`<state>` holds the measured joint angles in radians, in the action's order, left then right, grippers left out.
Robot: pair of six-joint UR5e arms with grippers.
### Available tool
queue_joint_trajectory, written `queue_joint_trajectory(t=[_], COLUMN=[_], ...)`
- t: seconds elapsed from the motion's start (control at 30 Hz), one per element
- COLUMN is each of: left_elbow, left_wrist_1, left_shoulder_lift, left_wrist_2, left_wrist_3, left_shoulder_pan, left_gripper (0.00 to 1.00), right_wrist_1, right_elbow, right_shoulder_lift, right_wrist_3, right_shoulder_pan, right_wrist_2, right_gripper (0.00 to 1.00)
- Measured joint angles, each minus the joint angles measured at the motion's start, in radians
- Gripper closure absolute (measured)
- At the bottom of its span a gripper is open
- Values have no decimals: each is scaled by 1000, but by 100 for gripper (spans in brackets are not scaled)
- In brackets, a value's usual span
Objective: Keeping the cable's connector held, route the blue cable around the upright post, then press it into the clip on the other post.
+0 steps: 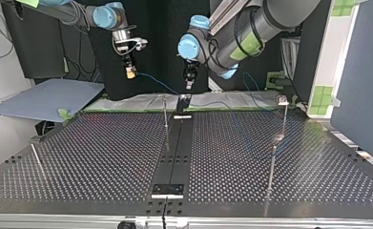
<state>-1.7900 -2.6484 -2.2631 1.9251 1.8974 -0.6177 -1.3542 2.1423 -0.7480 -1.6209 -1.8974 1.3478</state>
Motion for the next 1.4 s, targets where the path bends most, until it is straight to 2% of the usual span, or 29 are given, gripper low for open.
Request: queue_joint_trajectory(t=[0.1, 0.27, 0.4, 0.57, 0.67, 0.87, 1.4], left_elbow=[0, 0, 1, 30, 61, 124, 281], left_wrist_1=[-22, -41, -78, -126, -160, -223, -381], left_shoulder_lift=[19, 37, 70, 83, 83, 75, -50], left_wrist_2=[0, 0, 17, 49, 57, 60, 96], left_wrist_3=[-1, -7, -40, -88, -121, -185, -337], left_shoulder_pan=[2, 4, 6, 12, 14, 15, 2], left_gripper=[0, 0, 0, 0, 0, 0, 0], right_wrist_1=[-23, -33, -34, -27, -22, -19, -19], right_elbow=[-2, -4, -8, -29, -36, -39, -44], right_shoulder_lift=[30, 71, 80, 111, 126, 131, 132], right_wrist_3=[0, 2, 4, 13, 24, 30, 31], right_shoulder_pan=[2, 2, 0, -6, -6, -3, -1], right_wrist_2=[-10, -48, -72, -101, -101, -96, -96], right_gripper=[100, 100, 100, 100, 100, 100, 100])
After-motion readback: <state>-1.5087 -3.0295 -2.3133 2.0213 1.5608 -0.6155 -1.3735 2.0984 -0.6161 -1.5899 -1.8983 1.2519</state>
